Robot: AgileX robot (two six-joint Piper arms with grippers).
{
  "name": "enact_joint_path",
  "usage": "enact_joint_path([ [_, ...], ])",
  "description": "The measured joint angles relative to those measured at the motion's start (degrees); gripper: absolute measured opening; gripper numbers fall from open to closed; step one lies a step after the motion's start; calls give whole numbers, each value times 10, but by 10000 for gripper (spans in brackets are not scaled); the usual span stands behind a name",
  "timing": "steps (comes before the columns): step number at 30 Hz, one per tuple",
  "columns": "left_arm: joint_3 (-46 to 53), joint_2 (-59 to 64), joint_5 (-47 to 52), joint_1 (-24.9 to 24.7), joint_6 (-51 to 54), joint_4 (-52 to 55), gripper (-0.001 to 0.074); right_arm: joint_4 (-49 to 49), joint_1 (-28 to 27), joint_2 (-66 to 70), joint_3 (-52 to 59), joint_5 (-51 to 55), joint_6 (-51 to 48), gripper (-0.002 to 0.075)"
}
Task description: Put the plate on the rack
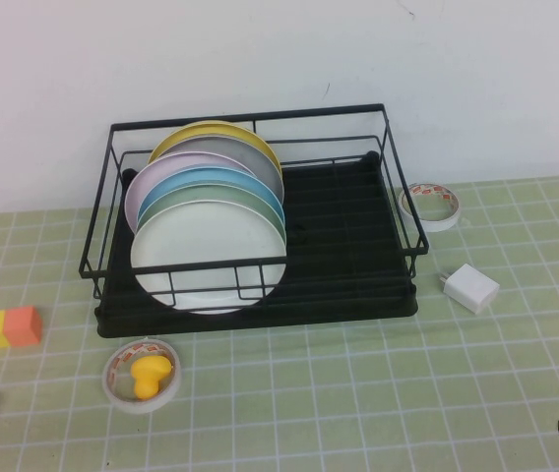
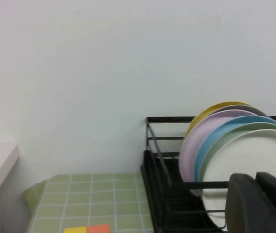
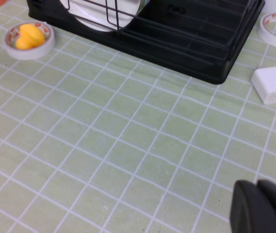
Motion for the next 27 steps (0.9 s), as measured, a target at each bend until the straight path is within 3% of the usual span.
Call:
enact_joint_path([
  [6,8,0,-23,0,-12,-3,-1,0,0,0,0,0,0,-1],
  [12,12,-1,-27,0,-194,116,-1,0,0,0,0,0,0,-2],
  [14,12,-1,-28,0,-278,197,-1,0,0,0,0,0,0,-2],
  [19,12,-1,-18,12,-673,655,-1,1,0,0,0,0,0,-2],
  [21,12,-1,13,24,-796,764,-1,1,0,0,0,0,0,-2],
  [24,12,-1,105,42,-901,834,-1,1,0,0,0,0,0,-2],
  [27,12,-1,209,51,-939,859,-1,1,0,0,0,0,0,-2],
])
